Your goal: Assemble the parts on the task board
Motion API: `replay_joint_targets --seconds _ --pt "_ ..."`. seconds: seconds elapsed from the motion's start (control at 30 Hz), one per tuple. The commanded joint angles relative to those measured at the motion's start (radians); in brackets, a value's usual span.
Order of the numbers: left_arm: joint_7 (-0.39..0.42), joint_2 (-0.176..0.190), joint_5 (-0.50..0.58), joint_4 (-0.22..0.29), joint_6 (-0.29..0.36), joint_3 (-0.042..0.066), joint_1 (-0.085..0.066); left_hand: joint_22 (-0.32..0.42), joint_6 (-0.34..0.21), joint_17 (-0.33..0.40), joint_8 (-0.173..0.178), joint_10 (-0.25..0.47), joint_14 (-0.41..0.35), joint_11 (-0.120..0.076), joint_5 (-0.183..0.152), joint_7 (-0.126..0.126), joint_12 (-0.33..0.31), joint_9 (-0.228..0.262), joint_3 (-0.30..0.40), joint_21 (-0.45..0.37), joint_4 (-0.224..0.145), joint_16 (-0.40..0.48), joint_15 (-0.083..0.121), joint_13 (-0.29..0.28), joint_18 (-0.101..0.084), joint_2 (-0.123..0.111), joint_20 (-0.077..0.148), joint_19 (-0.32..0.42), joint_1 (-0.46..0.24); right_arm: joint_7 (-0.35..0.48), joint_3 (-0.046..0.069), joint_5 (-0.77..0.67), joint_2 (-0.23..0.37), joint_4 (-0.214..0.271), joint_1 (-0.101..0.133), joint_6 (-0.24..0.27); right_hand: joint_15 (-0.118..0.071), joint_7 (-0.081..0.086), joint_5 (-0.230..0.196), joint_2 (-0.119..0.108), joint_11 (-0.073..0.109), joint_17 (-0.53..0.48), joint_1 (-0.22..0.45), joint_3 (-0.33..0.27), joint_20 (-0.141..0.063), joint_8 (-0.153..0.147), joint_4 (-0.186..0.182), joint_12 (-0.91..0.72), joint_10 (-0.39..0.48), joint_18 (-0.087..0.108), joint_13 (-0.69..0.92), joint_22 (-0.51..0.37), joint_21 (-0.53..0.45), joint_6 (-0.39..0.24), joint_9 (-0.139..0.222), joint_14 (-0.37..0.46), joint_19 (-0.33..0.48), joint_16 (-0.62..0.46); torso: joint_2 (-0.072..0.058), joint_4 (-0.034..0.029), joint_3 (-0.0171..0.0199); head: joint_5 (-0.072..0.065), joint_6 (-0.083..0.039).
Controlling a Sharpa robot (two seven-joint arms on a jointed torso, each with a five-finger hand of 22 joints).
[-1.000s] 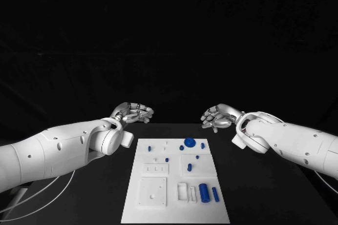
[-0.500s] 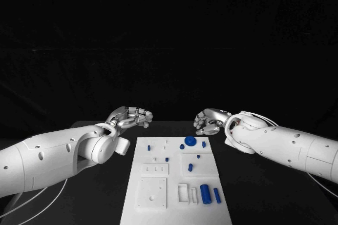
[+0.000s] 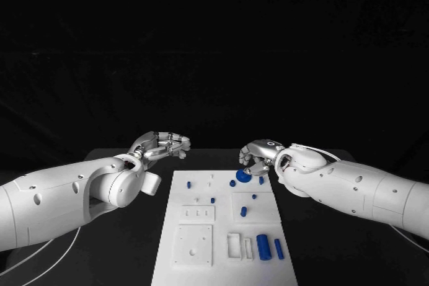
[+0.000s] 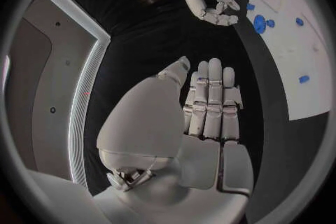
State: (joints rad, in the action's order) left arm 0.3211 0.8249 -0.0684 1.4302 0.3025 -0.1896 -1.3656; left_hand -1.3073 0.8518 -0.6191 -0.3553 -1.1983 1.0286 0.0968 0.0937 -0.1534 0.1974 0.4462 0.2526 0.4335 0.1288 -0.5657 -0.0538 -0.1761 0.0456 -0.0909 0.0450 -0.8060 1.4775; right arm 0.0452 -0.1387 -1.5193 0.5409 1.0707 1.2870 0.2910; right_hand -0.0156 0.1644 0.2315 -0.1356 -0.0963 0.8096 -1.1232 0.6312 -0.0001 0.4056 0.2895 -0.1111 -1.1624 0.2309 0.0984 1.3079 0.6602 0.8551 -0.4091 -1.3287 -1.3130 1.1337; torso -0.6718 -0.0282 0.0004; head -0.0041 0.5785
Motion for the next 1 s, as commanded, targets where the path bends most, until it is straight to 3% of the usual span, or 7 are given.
replay_joint_targets --seconds 0.03,0.3,0.67,1.0 --pt "0.015 0.001 0.007 0.006 -0.014 0.003 -0.003 -0.014 -0.003 0.001 0.007 0.01 -0.01 0.001 0.003 -0.007 -0.006 -0.002 0.002 -0.005 -0.006 0.006 0.0 0.001 -0.011 0.001 0.0 0.009 -0.009 -0.018 0.0 -0.076 -0.008 -0.006 -0.002 0.012 -0.003 0.001 -0.007 -0.002 0.001 -0.003 -0.01 0.01 -0.066 -0.006 0.0 0.005 -0.015 0.031 0.002 0.021 0.007 0.01 -0.001 0.007 -0.073 0.009 -0.023 -0.0059 -0.003 -0.005 -0.002" --pt "0.014 0.007 0.007 0.011 -0.014 0.006 -0.006 -0.014 -0.003 0.002 0.01 0.015 -0.01 0.005 0.003 -0.008 -0.015 -0.002 0.002 -0.006 -0.008 0.007 -0.001 0.002 -0.012 -0.001 0.0 0.01 -0.012 -0.025 0.0 -0.101 -0.017 -0.004 -0.004 0.008 0.0 0.003 -0.012 -0.009 -0.003 -0.01 -0.007 0.018 -0.066 -0.016 0.0 0.019 -0.007 0.031 -0.001 0.02 0.011 0.006 0.001 0.009 -0.074 0.017 -0.045 -0.0102 -0.0071 -0.006 -0.005" --pt "0.007 0.006 0.007 0.014 -0.015 0.007 -0.009 -0.014 -0.003 0.002 0.012 0.016 -0.01 0.006 0.002 -0.009 -0.018 -0.002 0.003 -0.006 -0.009 0.008 -0.001 0.003 -0.012 -0.001 0.0 0.01 -0.014 -0.032 0.0 -0.13 -0.036 -0.01 -0.017 -0.001 -0.001 0.003 -0.016 -0.012 -0.002 -0.017 -0.008 0.02 -0.071 -0.019 0.0 0.022 -0.015 0.031 0.0 0.022 0.024 0.01 0.001 0.01 -0.087 0.026 -0.063 -0.0112 -0.0065 -0.005 -0.01" --pt "0.006 0.006 0.01 0.016 -0.018 0.007 -0.009 -0.013 -0.003 0.003 0.015 0.018 -0.011 0.008 0.0 -0.009 -0.024 -0.001 0.002 -0.007 -0.008 0.009 -0.001 0.003 -0.012 -0.004 -0.001 0.01 -0.019 -0.041 0.0 -0.157 -0.049 -0.01 -0.021 0.0 0.0 0.003 -0.026 -0.017 -0.003 -0.025 -0.005 0.019 -0.073 -0.024 0.0 0.03 -0.015 0.031 -0.002 0.021 0.031 0.011 0.001 0.011 -0.09 0.034 -0.07 -0.0113 -0.0063 -0.003 -0.012"
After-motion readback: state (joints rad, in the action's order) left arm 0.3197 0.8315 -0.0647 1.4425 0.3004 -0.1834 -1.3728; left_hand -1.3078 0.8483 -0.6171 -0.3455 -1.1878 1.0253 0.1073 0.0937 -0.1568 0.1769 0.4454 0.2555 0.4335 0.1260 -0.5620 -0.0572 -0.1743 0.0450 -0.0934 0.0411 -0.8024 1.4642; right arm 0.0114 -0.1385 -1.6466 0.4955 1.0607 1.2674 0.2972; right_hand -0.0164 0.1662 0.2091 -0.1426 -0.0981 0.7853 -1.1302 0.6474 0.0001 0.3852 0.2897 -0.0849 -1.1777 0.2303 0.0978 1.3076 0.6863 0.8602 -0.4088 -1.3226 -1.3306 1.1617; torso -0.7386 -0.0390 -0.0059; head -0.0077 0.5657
